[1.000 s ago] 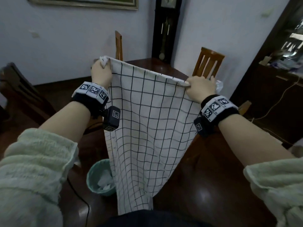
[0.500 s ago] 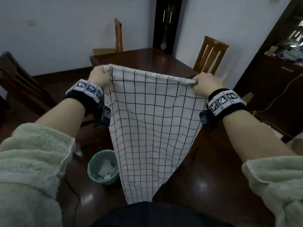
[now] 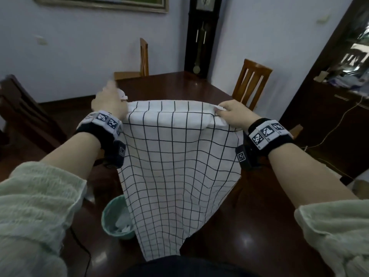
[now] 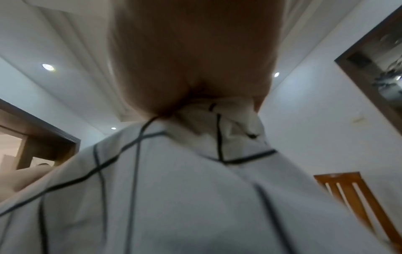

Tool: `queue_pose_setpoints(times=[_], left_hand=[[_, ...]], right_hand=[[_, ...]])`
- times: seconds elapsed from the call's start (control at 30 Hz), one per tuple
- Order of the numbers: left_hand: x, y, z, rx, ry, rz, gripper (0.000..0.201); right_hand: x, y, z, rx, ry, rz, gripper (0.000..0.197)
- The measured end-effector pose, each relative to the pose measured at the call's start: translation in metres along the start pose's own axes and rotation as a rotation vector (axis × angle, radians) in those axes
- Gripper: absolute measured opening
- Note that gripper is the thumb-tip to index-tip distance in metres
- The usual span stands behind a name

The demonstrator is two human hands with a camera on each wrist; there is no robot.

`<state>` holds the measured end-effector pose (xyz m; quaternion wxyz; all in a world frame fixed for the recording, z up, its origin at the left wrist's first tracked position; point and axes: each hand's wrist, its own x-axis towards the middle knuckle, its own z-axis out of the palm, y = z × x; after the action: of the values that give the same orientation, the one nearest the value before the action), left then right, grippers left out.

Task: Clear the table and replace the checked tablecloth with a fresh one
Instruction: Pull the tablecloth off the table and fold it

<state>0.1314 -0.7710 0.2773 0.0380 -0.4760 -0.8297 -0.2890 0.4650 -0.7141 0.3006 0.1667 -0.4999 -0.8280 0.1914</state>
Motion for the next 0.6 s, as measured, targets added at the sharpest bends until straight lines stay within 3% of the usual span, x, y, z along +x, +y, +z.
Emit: queue_pose_setpoints(times=[0.03,0.1,0.17,0.2,0.27,0.3,0.37,0.4,0.47,0.53,0.6], left_hand=[[-0.006,0.007,-0.002,0.068,0.056,0.130,0.048],[-0.027,0.029,0.000,-0.029,0.167,0.510,0.054],[-0.052,0.046,0.012,-0.130,0.050,0.811,0.067],[-0.065,0.051,0.020,-0.081,-0.085,0.869,0.080],[-0.079,0.051,0.038,0.124,-0.301,0.864,0.101],[-0.084,0.049,0.045,0.193,-0.326,0.845,0.102],[-0.085,0.045,0.051,0.186,-0.313,0.773,0.079],[-0.084,0.044,0.049,0.166,-0.325,0.727,0.056],[-0.082,0.040,0.045,0.212,-0.489,0.672,0.021],[-0.085,0.037,0.044,0.261,-0.707,0.687,0.017],[-0.089,0.036,0.045,0.223,-0.824,0.689,0.014]], right_hand=[[0.002,-0.002,0.005,0.012,0.004,0.037,0.042],[0.005,-0.008,0.014,0.044,0.007,0.091,0.044],[0.008,-0.014,0.020,0.119,0.011,0.131,0.045],[0.008,-0.016,0.023,0.184,0.000,0.158,0.044],[0.010,-0.018,0.029,0.337,-0.054,0.219,0.033],[0.011,-0.017,0.031,0.425,-0.100,0.266,0.025],[0.008,-0.016,0.031,0.512,-0.188,0.346,0.024],[0.005,-0.016,0.029,0.465,-0.219,0.340,0.022],[-0.001,-0.012,0.026,0.247,-0.290,0.292,0.015],[-0.004,-0.004,0.027,0.059,-0.373,0.302,0.023],[-0.007,0.002,0.031,-0.127,-0.477,0.332,0.033]])
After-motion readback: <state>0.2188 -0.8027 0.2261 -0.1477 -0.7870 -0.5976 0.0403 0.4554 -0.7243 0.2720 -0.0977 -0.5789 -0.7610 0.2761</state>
